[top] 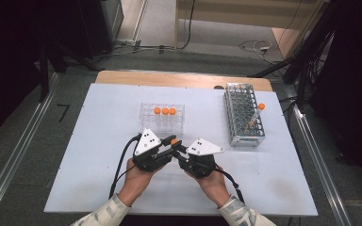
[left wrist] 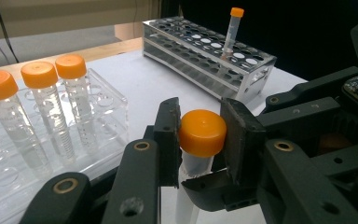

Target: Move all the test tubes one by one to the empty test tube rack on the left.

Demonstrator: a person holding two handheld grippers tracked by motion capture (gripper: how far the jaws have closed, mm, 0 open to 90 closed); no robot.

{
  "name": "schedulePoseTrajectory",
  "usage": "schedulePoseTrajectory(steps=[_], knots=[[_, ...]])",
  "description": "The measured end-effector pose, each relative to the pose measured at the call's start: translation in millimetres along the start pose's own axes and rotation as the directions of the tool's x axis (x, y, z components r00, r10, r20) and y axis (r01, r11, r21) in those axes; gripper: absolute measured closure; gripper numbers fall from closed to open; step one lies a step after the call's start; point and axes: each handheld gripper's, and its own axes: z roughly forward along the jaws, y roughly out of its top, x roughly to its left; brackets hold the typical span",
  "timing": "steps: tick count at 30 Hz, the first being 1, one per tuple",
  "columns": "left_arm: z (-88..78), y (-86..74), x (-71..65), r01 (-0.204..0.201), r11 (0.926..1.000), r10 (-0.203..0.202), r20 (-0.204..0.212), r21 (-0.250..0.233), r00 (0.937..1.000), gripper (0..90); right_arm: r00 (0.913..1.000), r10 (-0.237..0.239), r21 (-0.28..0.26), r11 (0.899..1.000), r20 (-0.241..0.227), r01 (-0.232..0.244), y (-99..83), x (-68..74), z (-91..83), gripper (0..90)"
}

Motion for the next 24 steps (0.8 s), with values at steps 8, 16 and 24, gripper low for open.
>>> schedulePoseTrajectory(steps=[8,16,24], knots=[[-2.1,1.1,4.1,0.016,0.9999,-0.016,0.001,-0.005,0.9999,69.3,0.9998,-0.017,0.025,1.0,-0.006,0.017,1.2,-1.2,0.4,43.9],[-6.0,3.2,13.1,0.04,0.9992,-0.04,-0.029,-0.004,0.9988,69.4,0.9998,0.006,0.061,0.998,0.017,-0.007,2.2,-13.9,-6.3,25.9],[-14.8,8.8,25.3,0.067,0.9975,-0.068,-0.062,-0.021,0.9957,69.4,0.9983,0.038,0.041,0.998,0.045,-0.04,1.6,-30.2,-21.7,25.2]])
